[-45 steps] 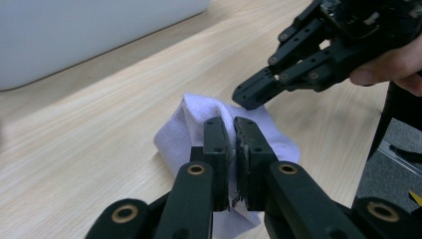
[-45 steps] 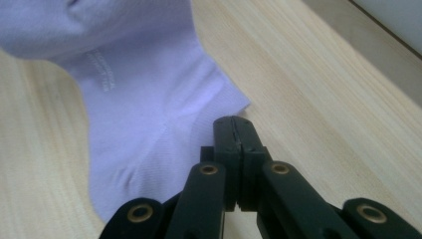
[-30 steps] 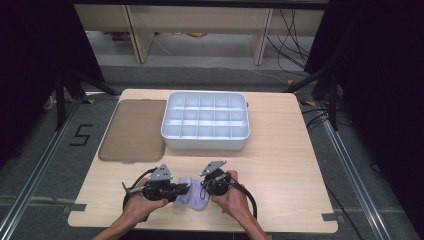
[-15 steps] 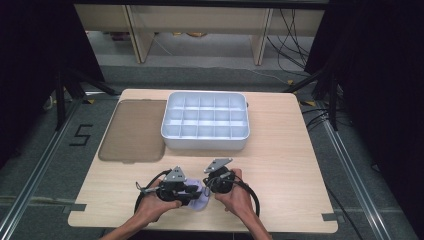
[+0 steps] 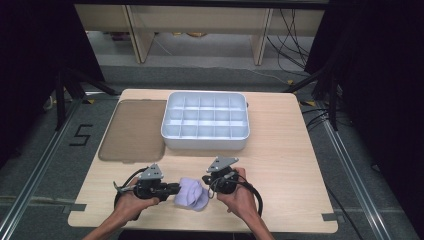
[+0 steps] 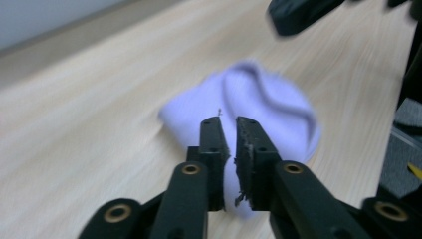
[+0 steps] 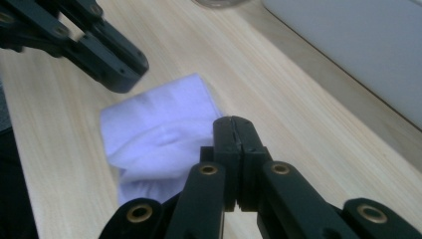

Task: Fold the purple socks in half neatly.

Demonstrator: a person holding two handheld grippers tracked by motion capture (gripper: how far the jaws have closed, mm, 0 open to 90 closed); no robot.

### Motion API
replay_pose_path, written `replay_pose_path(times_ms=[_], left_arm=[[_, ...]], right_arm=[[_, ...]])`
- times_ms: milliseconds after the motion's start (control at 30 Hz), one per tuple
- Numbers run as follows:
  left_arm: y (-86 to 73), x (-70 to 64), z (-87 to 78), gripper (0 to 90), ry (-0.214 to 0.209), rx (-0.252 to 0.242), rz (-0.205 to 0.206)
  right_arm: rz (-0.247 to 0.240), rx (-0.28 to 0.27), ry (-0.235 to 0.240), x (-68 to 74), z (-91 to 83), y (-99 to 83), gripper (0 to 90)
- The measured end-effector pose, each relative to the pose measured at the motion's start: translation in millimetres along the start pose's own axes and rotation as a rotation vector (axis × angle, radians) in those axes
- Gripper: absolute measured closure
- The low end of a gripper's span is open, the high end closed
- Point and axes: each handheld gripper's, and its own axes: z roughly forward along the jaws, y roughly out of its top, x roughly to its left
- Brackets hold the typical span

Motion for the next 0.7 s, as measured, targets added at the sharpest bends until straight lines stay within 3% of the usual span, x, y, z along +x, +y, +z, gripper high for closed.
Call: replay_pose_path(times_ms=[67, 100, 133, 300, 467, 533, 600, 667, 700], left_arm=[[-4.4, -0.6, 3.1, 86.3, -0.011, 0.005, -0.018], [-5.3, -0.7, 4.2, 86.9, -0.008, 0.021, -0.004], [-6.0, -2.8, 6.5, 87.5, -0.01, 0.027, -0.007], [-7.2, -11.8, 14.6, 88.6, -0.029, 0.058, 0.027], [-7.3, -17.1, 17.1, 88.4, -0.03, 0.059, 0.03], [-7.2, -16.3, 16.8, 88.4, -0.024, 0.071, 0.043], [-8.0, -17.6, 17.8, 88.4, -0.032, 0.065, 0.025], [-6.4, -16.7, 16.2, 87.9, -0.024, 0.063, 0.04], [-4.1, -16.6, 14.7, 87.5, -0.039, 0.044, 0.041]], right_arm=[[-0.002, 0.019, 0.019, 6.1, 0.0, 2.8, 90.0], [0.0, 0.014, 0.018, 9.9, 2.5, 3.7, 90.0], [-0.041, 0.015, 0.03, 10.8, 3.8, 5.3, 90.0], [-0.062, 0.063, 0.049, 19.4, 13.9, 5.7, 90.0], [-0.048, 0.142, 0.014, 13.7, 24.4, -5.0, 90.0], [-0.028, 0.159, 0.024, 9.5, 28.5, -10.7, 90.0], [-0.025, 0.154, 0.024, 7.1, 29.0, -12.3, 90.0], [-0.008, 0.161, 0.035, 7.6, 28.4, -12.5, 90.0], [-0.01, 0.16, 0.035, 7.4, 29.0, -12.8, 90.0]])
